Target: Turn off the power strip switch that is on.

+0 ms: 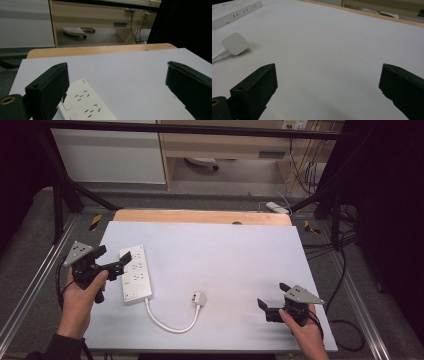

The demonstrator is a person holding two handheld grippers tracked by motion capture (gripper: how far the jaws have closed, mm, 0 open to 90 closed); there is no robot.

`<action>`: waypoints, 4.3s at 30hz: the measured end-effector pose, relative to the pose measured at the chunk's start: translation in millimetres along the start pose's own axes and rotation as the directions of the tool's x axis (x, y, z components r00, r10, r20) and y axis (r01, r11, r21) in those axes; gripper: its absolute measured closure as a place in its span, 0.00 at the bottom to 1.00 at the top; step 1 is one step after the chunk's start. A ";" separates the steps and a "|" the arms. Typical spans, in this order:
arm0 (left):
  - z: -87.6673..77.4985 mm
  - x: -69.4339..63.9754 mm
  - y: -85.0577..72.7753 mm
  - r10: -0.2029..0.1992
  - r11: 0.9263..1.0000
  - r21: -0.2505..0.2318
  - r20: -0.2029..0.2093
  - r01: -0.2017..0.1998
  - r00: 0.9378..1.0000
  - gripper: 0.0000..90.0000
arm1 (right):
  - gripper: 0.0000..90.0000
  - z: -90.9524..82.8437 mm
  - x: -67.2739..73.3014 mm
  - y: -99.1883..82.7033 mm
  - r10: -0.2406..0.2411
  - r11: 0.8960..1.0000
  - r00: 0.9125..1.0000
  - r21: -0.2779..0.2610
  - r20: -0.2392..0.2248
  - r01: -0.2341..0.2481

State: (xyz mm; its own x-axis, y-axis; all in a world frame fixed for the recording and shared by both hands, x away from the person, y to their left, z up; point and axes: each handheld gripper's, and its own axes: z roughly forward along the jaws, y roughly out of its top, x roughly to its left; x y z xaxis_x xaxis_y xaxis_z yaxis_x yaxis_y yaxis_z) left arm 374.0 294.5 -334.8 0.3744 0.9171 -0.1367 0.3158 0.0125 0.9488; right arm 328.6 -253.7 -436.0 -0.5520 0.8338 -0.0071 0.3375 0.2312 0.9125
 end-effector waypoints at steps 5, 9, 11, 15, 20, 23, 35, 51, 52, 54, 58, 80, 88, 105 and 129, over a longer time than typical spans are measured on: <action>2.5 1.3 2.9 0.004 1.000 -0.022 -0.015 -0.004 1.000 0.06 | 0.03 -1.4 0.3 0.3 0.006 1.000 1.000 0.002 -0.001 -0.006; 5.8 2.8 4.5 0.003 1.000 -0.030 -0.021 -0.004 1.000 0.06 | 0.03 -1.8 2.1 0.8 0.003 1.000 1.000 0.012 -0.006 -0.003; 8.0 3.3 5.5 0.012 0.999 -0.030 -0.030 -0.013 0.999 0.06 | 0.03 -1.6 2.4 0.7 0.012 1.000 1.000 0.016 -0.009 -0.011; 13.7 2.9 7.1 0.028 0.999 -0.032 -0.033 -0.029 0.999 0.06 | 0.03 0.0 2.1 -0.1 0.027 0.999 0.999 0.034 -0.019 -0.026; 21.8 2.7 13.1 0.039 0.999 -0.036 -0.036 -0.041 0.999 0.06 | 0.03 0.0 1.5 -0.5 0.036 0.999 0.999 0.034 -0.012 -0.036; 25.4 0.2 15.2 0.058 0.998 -0.027 -0.030 -0.058 0.998 0.06 | 0.03 0.3 1.2 -0.7 0.041 0.998 0.999 0.038 -0.012 -0.041; 38.2 -2.7 7.0 0.076 0.997 0.004 -0.038 -0.076 0.996 0.06 | 0.03 1.2 1.5 -0.6 0.032 0.999 0.999 0.040 -0.011 -0.032; 60.1 8.9 23.7 0.061 0.998 0.017 -0.072 -0.060 0.996 0.18 | 0.03 0.5 -1.8 -1.0 0.048 0.998 0.999 0.033 0.020 -0.049; 61.1 8.6 23.9 0.061 0.998 0.015 -0.075 -0.060 0.995 0.19 | 0.03 0.7 -1.9 -1.0 0.052 0.998 0.998 0.035 0.020 -0.053; 62.7 8.1 23.1 0.056 0.998 0.016 -0.074 -0.055 0.996 0.23 | 0.03 1.2 -2.5 -1.3 0.051 0.998 0.998 0.037 0.024 -0.052; 63.5 9.4 23.0 0.072 0.997 0.027 -0.084 -0.070 0.994 0.28 | 0.03 0.9 -2.9 -1.3 0.052 0.998 0.998 0.035 0.027 -0.053; 66.2 38.6 14.2 0.072 0.996 0.055 -0.139 -0.065 0.988 0.94 | 0.03 -1.3 1.2 0.0 0.030 0.999 0.999 0.035 0.033 -0.031; 71.7 49.1 4.9 0.090 0.992 0.095 -0.137 -0.078 0.986 1.00 | 0.03 -2.7 0.0 0.6 0.029 0.999 0.999 0.026 0.044 -0.031; 85.9 68.5 -14.6 0.071 0.983 0.180 -0.153 -0.042 0.986 1.00 | 0.03 -2.5 1.0 0.3 0.029 0.999 0.999 0.033 0.041 -0.030; 91.5 84.0 -38.1 0.045 0.951 0.308 -0.141 0.001 0.989 1.00 | 0.03 -2.3 2.3 0.7 0.005 0.999 0.999 0.035 0.045 -0.006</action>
State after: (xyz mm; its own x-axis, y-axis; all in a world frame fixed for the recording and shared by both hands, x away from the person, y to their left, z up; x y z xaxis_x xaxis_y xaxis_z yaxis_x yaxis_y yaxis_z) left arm 473.2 334.6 -408.5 0.2615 0.9638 -0.0523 0.5694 -0.1103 0.8146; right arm 325.8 -252.7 -434.4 -0.5153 0.8567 -0.0215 0.3673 0.2434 0.8977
